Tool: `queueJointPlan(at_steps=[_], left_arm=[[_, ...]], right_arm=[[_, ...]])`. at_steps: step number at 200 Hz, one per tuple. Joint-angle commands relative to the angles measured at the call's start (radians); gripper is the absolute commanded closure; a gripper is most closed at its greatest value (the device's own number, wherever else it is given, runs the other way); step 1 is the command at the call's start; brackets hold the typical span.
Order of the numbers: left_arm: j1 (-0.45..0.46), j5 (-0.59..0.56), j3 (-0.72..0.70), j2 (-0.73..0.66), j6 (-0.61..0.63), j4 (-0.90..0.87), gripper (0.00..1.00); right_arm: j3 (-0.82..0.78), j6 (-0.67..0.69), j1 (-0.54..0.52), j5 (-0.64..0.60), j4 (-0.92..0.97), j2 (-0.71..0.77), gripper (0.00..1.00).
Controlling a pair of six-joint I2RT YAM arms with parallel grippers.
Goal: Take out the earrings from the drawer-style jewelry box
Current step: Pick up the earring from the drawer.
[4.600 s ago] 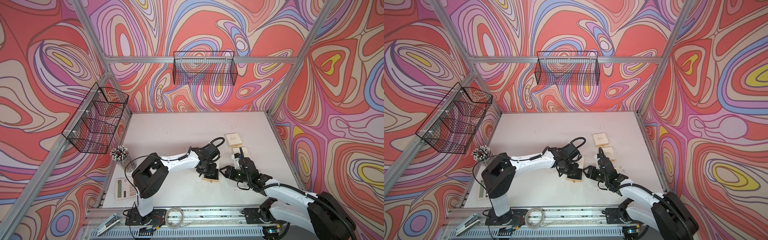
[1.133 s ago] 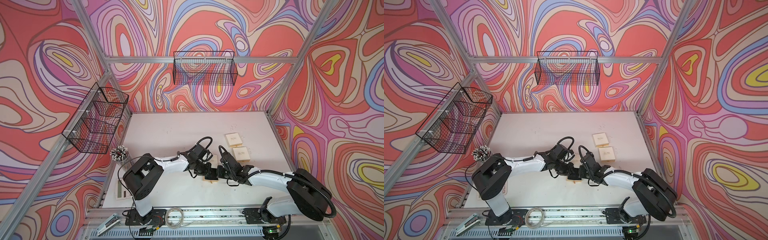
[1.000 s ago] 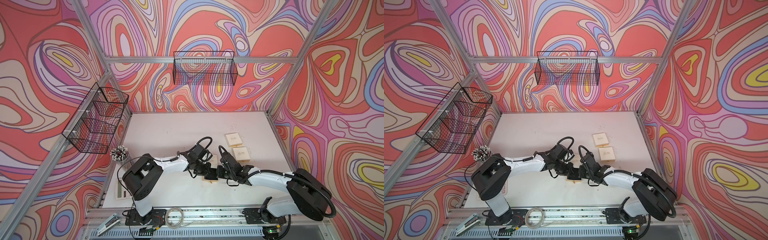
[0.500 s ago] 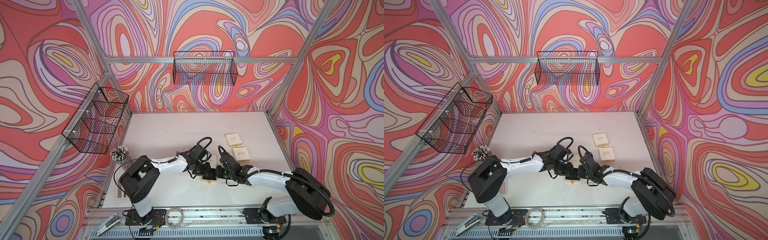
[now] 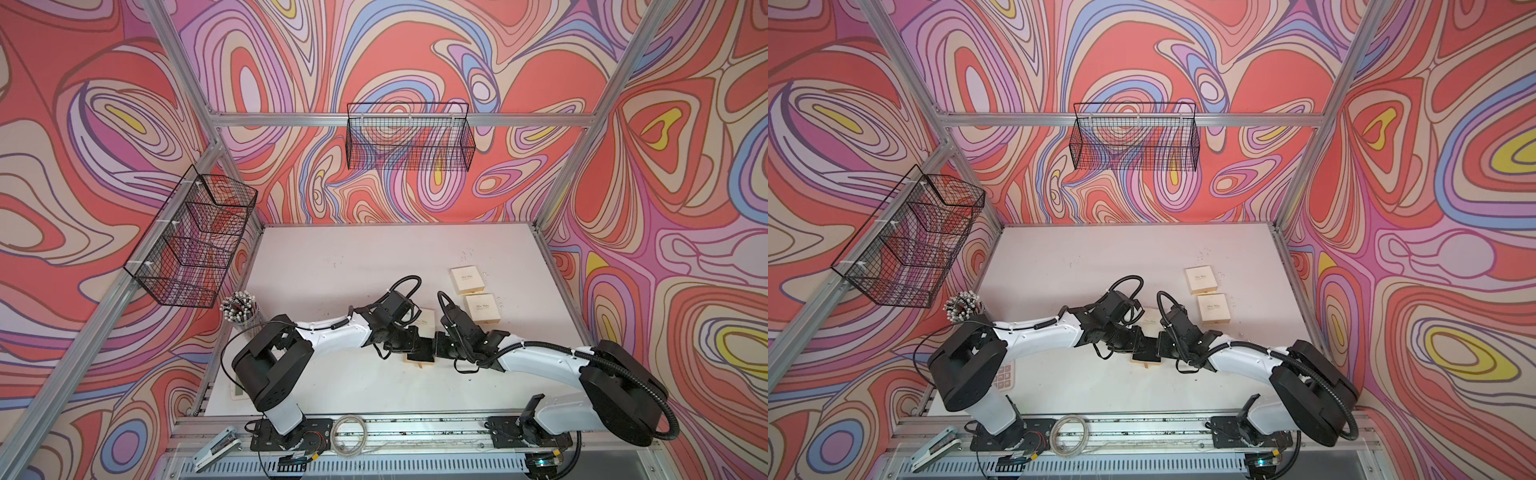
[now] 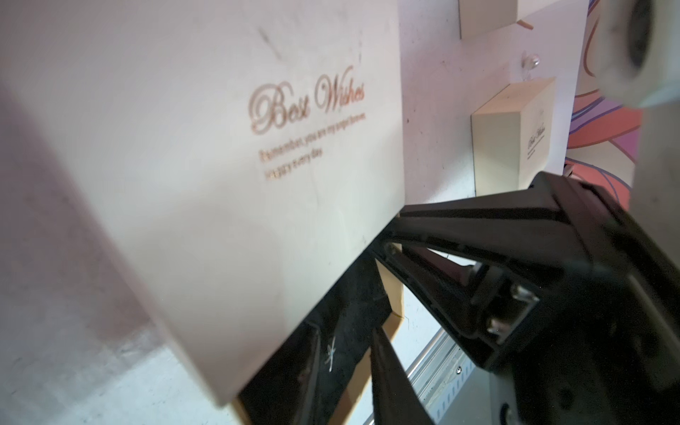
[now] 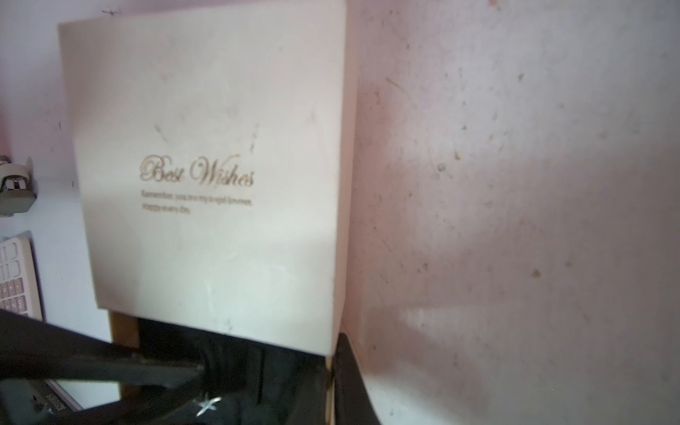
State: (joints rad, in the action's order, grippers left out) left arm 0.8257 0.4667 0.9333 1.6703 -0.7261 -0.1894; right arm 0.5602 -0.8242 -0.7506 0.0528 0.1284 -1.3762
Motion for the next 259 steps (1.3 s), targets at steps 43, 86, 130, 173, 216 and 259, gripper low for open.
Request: queueJointPlan(at_steps=[43,86,130,173,216,259], left_arm=[[-0.005,-0.027,-0.007,0.029,0.01,-0.054,0.87],[-0.005,-0.045,0.009,0.058,0.007,-0.09,0.96],[-0.005,-0.023,0.003,0.044,0.006,-0.082,1.0],[-0.006,0.063,-0.04,-0.011,0.059,0.031,1.0],[-0.008,0.096,-0.071,-0.059,0.104,0.082,1.0],[-0.015,0.185,-0.091,-0.024,0.033,0.209,1.0]], right_arm=[[0.034,-0.01,-0.005,0.018,-0.034,0.017,1.0],[0.034,-0.01,-0.007,0.02,-0.042,0.002,1.0],[0.032,-0.009,-0.01,0.016,-0.042,-0.009,1.0],[0.039,-0.009,-0.009,-0.005,-0.039,-0.041,1.0],[0.046,-0.01,-0.01,-0.038,-0.01,-0.054,1.0],[0.051,-0.01,-0.01,-0.031,-0.016,-0.059,1.0]])
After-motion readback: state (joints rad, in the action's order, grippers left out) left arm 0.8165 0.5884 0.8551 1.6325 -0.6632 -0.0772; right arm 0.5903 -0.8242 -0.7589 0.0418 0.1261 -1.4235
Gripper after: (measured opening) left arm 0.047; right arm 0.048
